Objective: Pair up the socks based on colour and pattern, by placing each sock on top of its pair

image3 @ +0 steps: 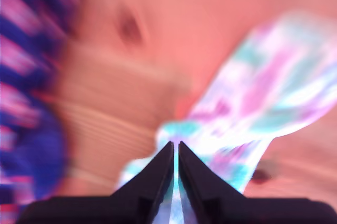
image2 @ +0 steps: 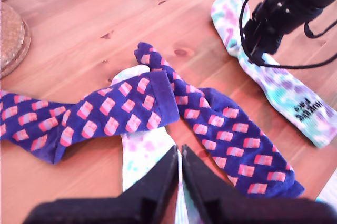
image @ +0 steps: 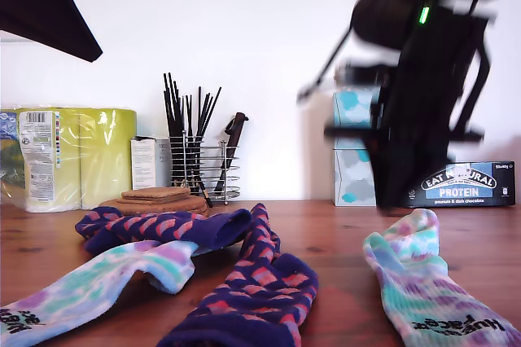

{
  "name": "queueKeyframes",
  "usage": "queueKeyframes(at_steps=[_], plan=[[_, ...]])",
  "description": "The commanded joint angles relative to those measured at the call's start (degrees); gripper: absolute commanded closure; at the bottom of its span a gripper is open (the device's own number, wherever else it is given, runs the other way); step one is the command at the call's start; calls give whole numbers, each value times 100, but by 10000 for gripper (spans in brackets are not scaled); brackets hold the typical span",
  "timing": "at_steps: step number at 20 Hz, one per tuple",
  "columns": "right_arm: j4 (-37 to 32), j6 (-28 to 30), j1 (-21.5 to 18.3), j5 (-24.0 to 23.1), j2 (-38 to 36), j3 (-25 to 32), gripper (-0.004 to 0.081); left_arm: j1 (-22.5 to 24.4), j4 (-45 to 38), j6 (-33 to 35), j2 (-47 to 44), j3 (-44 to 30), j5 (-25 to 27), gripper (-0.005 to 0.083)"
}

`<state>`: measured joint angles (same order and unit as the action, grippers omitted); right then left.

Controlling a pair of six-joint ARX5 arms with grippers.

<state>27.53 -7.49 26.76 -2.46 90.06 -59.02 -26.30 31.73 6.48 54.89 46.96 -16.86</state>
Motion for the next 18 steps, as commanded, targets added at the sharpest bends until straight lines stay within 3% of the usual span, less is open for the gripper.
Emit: queueKeyframes(at_steps=[1,4,9,15,16,18], plan=[[15,48,22,267,-343,72,783,13,44,223,20,-94,-20,794],[7,168,101,852,-1134,76,783,205,35,304,20,-190,-26,794],[-111,323,542,831,-2522,264,783,673,20,505,57,-240,-203,794],[-960,365,1235,789,-4133,1705,783,831,302,1622,1106,-240,-463,779],[-1051,365,1322,793,-4310,1947,783,831,243,1749,1386,-240,-551,729],[-1014,363,1451,807,-4509,2146,783,831,-173,1755,2039,-240,-752,417]])
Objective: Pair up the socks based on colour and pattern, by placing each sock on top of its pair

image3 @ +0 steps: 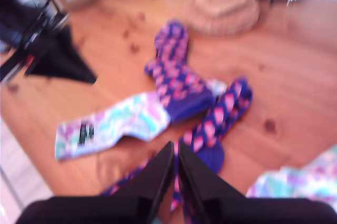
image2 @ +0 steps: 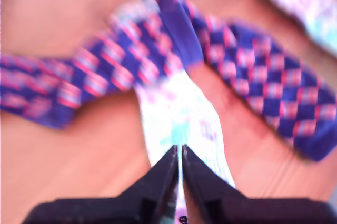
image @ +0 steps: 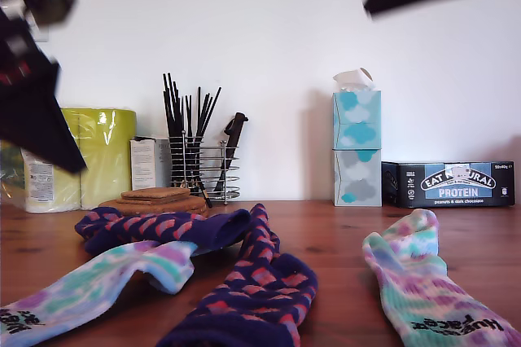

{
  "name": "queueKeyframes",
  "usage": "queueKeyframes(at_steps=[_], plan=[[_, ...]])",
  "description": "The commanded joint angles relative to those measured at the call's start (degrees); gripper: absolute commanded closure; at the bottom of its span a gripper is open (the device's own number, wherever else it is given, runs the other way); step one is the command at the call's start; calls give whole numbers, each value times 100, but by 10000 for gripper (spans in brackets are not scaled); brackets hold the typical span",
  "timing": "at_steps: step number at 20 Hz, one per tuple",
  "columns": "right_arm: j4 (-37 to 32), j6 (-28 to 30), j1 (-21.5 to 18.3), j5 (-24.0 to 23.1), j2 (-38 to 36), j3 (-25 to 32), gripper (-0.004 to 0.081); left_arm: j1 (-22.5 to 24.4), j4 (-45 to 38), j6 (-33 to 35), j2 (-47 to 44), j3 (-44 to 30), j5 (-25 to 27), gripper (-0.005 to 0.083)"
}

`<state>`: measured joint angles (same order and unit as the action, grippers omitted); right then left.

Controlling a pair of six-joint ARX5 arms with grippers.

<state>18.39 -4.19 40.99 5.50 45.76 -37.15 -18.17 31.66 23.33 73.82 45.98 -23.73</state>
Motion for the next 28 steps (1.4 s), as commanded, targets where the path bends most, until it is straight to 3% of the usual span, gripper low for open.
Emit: queueKeyframes(at_steps=[1,2,6,10,11,12,13,14,21,26,28], plan=[[-76,42,59,11,-109,-42,783,17,-490,70,483,-142,-63,257],[-96,76,68,44,-131,-42,783,15,-789,68,844,-140,-98,191],[-103,122,63,55,-142,-44,783,17,-1462,-42,1971,-42,-146,188],[-116,122,63,103,-142,-44,783,15,-1631,-96,2511,61,-66,266],[-131,122,63,103,-142,-44,783,15,-1622,-136,2531,61,-61,333],[-140,122,63,103,-142,-44,783,15,-1613,-251,2531,68,-70,466],[-142,125,63,101,-142,-44,783,15,-1486,-295,2509,105,-146,682],[-142,127,61,101,-138,-44,783,15,-1346,-297,2481,144,-238,801],[-74,122,61,101,-131,-44,783,17,452,-439,2105,1054,-1005,797],[-48,122,50,101,-131,-44,783,17,909,-1552,1545,1624,-2124,797],[-48,122,50,101,-131,-44,783,17,741,-2153,1375,1937,-2437,797]])
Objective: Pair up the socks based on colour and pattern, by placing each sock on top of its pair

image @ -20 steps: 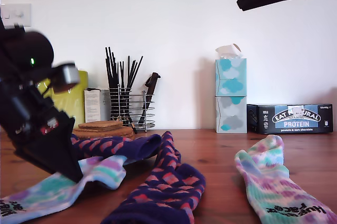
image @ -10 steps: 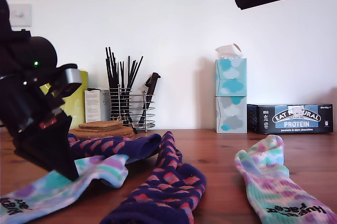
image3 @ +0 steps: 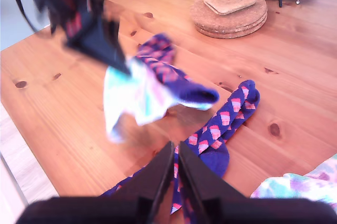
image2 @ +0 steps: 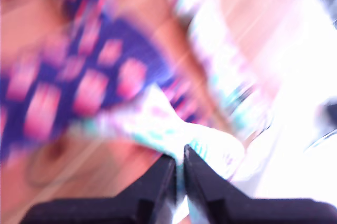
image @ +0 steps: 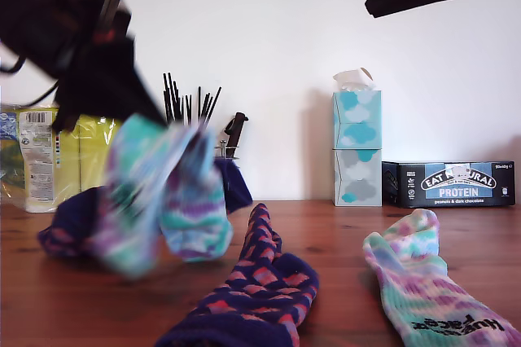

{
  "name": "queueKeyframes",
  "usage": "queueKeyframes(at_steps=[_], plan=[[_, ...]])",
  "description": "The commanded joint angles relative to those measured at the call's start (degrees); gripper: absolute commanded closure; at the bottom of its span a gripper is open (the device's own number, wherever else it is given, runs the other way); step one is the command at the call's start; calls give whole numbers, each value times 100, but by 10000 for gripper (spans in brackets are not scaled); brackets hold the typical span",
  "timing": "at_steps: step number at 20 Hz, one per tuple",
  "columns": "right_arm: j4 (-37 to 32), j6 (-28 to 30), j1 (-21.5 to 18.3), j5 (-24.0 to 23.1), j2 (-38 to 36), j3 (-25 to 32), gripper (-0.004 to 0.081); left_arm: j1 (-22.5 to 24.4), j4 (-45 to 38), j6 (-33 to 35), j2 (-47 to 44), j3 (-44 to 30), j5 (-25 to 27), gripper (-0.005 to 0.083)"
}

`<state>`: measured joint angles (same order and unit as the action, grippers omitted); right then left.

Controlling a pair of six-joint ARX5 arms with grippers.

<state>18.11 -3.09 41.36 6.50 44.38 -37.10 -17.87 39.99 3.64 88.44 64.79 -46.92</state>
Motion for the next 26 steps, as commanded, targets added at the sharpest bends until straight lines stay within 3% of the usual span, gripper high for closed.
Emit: queueKeyframes(at_steps=[1,7,9,10,12,13,20,26], plan=[[-22,13,13,0,7,-48,783,-15,-332,-612,-120,223,-122,797],[-4,310,13,55,-4,-50,781,-400,-1912,-2518,9,391,-61,797],[44,-125,13,337,9,-50,736,-640,-2402,-2861,9,400,-61,797],[0,-343,13,444,9,-50,671,-715,-2529,-3023,9,435,-61,797],[-254,-925,-26,483,9,-52,462,-848,-2557,-3165,9,551,-61,797],[-409,-1150,-68,494,33,-52,431,-911,-2562,-3244,9,592,-66,797],[-1303,-1679,-319,866,704,-52,411,-1331,-3215,-3928,7,789,-177,797],[-1744,-1674,-402,835,1233,-52,412,-1456,-3314,-4118,7,887,-481,797]])
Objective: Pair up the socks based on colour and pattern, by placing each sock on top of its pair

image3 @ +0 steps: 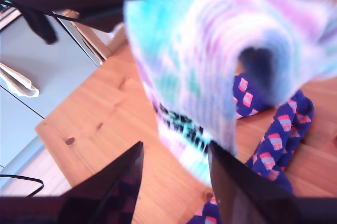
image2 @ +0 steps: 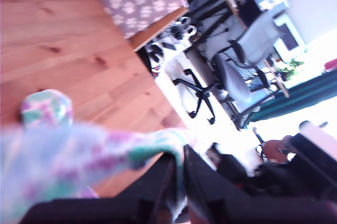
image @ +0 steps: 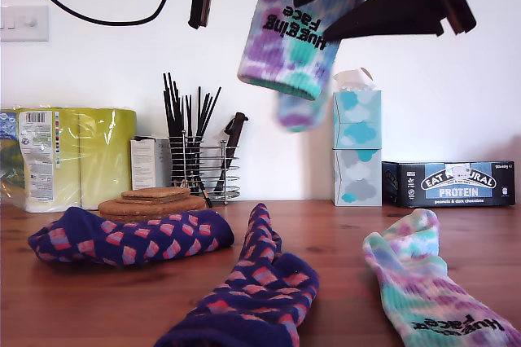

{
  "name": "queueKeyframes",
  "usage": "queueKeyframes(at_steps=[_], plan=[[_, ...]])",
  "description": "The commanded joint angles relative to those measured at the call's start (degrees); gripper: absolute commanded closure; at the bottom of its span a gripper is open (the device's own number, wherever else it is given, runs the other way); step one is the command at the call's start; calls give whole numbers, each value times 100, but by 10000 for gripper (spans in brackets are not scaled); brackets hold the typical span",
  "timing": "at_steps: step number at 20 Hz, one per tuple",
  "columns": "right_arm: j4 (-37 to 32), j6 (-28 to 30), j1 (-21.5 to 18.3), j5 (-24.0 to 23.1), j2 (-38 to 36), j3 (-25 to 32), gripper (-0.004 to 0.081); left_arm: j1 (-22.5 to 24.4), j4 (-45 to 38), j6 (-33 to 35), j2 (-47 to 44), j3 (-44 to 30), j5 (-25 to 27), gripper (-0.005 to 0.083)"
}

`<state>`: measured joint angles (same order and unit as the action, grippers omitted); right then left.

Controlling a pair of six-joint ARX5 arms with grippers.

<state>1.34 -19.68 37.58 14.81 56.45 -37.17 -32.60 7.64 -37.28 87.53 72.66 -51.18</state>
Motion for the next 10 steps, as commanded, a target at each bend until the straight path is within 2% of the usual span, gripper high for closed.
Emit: queueKeyframes(at_steps=[1,7,10], plan=[[-68,22,-26,-20,66,-46,412,17,-101,-33,96,120,-116,797],[63,496,-26,-256,107,-46,411,17,-201,-192,96,184,-376,797],[162,796,-26,-601,103,-48,411,17,-151,-173,96,184,-457,797]])
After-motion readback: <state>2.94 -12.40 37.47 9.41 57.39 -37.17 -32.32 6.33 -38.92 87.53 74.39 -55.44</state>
